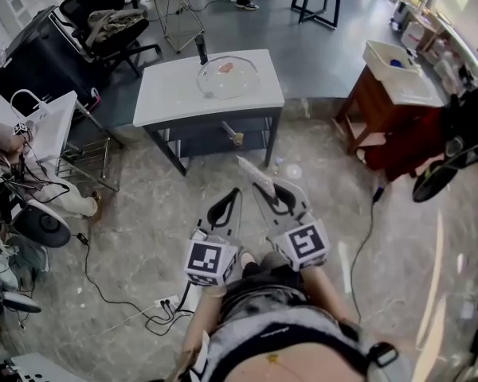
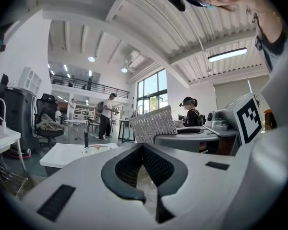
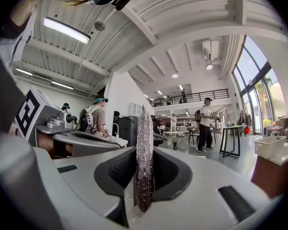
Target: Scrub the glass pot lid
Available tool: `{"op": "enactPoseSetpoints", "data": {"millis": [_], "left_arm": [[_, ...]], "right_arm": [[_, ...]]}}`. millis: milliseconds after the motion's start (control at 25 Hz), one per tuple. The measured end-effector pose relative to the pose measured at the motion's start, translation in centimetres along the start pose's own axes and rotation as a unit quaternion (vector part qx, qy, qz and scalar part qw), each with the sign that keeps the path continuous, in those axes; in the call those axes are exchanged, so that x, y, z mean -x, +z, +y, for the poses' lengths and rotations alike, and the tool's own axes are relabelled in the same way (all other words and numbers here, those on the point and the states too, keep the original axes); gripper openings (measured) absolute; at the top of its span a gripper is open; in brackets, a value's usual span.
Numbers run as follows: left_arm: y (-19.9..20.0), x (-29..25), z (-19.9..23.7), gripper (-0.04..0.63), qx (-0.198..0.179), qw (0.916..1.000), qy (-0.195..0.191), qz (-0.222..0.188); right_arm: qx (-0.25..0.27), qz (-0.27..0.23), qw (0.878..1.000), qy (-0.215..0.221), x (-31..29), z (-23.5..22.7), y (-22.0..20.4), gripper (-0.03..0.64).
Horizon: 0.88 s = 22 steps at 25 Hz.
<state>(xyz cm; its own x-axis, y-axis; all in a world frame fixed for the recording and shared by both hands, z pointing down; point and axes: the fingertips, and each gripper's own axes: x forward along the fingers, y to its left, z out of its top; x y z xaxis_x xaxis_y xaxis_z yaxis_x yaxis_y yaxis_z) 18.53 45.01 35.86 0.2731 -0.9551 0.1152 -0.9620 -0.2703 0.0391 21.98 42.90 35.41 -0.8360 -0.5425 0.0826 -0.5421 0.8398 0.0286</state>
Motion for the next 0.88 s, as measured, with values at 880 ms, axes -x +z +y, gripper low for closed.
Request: {"op": "enactPoseSetpoints", "data": {"millis": [880], "left_arm": [[2.5, -11.5, 10.5, 0.0, 0.042, 0.9985, 0.034, -0.014]], "right_arm": [[-0.019, 0.015, 0.998, 0.051, -14.4, -7.1, 0.8, 0.074]]}}
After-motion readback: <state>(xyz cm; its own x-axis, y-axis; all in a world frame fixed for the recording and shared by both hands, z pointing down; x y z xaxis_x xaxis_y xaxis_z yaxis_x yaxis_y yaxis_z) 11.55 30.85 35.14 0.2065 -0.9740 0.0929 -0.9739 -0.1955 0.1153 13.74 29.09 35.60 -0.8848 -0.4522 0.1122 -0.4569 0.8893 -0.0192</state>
